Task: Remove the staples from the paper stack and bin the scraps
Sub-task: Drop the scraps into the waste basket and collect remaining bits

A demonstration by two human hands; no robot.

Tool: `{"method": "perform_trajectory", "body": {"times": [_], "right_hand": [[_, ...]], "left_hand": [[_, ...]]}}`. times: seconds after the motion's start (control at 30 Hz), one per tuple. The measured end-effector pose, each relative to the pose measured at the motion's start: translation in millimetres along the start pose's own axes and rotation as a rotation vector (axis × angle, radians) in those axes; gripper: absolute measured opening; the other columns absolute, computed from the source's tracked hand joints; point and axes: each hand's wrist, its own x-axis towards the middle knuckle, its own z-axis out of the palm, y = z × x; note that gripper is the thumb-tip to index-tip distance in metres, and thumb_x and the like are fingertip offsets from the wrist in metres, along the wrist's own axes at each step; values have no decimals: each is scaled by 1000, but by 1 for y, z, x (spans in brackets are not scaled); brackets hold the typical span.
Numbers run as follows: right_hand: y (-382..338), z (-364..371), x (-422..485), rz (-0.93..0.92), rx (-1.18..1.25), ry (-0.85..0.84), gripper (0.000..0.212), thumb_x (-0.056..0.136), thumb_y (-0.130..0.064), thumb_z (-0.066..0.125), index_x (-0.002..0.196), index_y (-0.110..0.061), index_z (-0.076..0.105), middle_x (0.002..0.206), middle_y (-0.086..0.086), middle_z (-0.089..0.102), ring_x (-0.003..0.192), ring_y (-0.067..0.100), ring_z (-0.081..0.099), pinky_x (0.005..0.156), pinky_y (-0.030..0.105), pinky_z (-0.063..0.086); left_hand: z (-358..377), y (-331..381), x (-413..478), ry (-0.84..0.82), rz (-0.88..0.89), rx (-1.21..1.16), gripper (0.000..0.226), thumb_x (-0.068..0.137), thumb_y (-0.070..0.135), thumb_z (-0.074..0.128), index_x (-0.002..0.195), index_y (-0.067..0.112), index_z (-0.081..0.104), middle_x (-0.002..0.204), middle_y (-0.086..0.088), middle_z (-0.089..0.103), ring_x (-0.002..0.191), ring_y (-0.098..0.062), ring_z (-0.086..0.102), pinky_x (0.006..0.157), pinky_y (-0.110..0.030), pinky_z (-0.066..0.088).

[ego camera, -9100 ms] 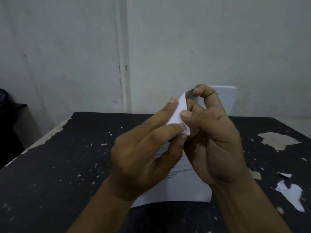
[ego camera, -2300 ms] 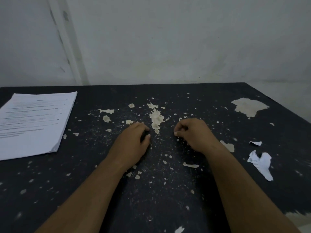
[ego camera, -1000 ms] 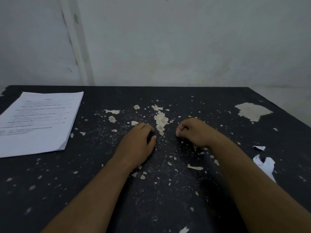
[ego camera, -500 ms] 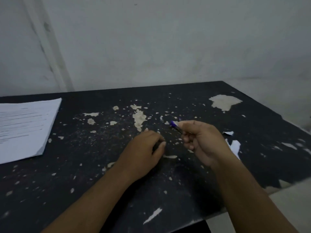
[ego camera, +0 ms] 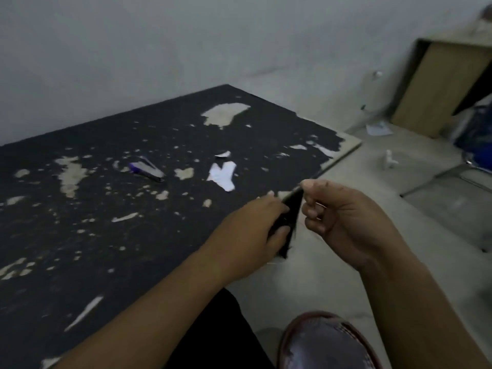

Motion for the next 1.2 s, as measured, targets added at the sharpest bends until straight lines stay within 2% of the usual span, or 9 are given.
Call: {"method": "perform_trajectory", "body": {"times": [0.13,0.27,0.4,0.6,0.73,0.83,1.0,1.1,1.2], "right_hand": [[7,-70,-29,23,12,121,9,76,-12,72,83,-9,66,65,1,50,52,12,48,44,22,39],[30,-127,-52,126,-16,231,17,72,-12,76,86,-7,67,66,0,56,55,13,52,48,24,45],[68,-170,-67,214,-165,351,2,82,-5,74,81,-3,74,68,5,64,56,16,55,52,29,48],[133,-199,-71,356,-576,521,11,83,-2,71,72,-2,75,70,9,71,56,18,58,53,31,47],[169,-208,-70,439,-952,433,13,88,-4,66,90,1,78,86,14,73,74,24,67,68,34,55],[185,-213,-69,496,-1042,435,16,89,-9,68,97,2,75,97,18,73,91,29,69,80,38,57],[190,-218,-70,575,-1165,402,25,95,-15,57,112,-1,69,104,15,69,101,30,66,77,29,51],[187,-218,-71,650,-1179,342,32,97,-15,56,125,-2,64,123,15,65,110,26,63,90,30,51],[180,-211,-71,450,-1214,457,22,93,-12,61,109,-2,73,110,13,71,97,23,66,76,27,53]], "left_hand": [[49,26,31,-83,-2,282,74,97,41,51,155,6,20,163,-13,17,151,-26,10,122,-34,10],[87,39,49,-92,-104,580,93,92,53,48,155,1,5,162,-26,3,150,-40,2,121,-55,8],[111,40,53,-77,-127,718,100,85,60,50,155,2,9,159,-33,-3,147,-48,-2,118,-61,6],[120,30,50,-53,-90,811,97,82,61,54,152,2,24,157,-36,-2,146,-50,-2,118,-62,6],[122,25,49,-25,-47,799,92,82,55,57,149,-1,31,157,-37,0,147,-50,0,117,-62,7],[122,20,47,-9,-27,803,88,82,54,57,148,0,34,157,-37,0,147,-49,0,118,-61,7],[120,17,47,5,-5,773,81,82,52,58,143,1,42,158,-36,2,148,-47,2,118,-60,8],[118,17,46,6,-1,759,78,82,51,58,141,1,45,158,-35,3,148,-47,3,118,-60,9],[116,18,46,0,-1,754,74,81,50,60,137,2,49,158,-35,4,148,-46,3,119,-58,8]]}}
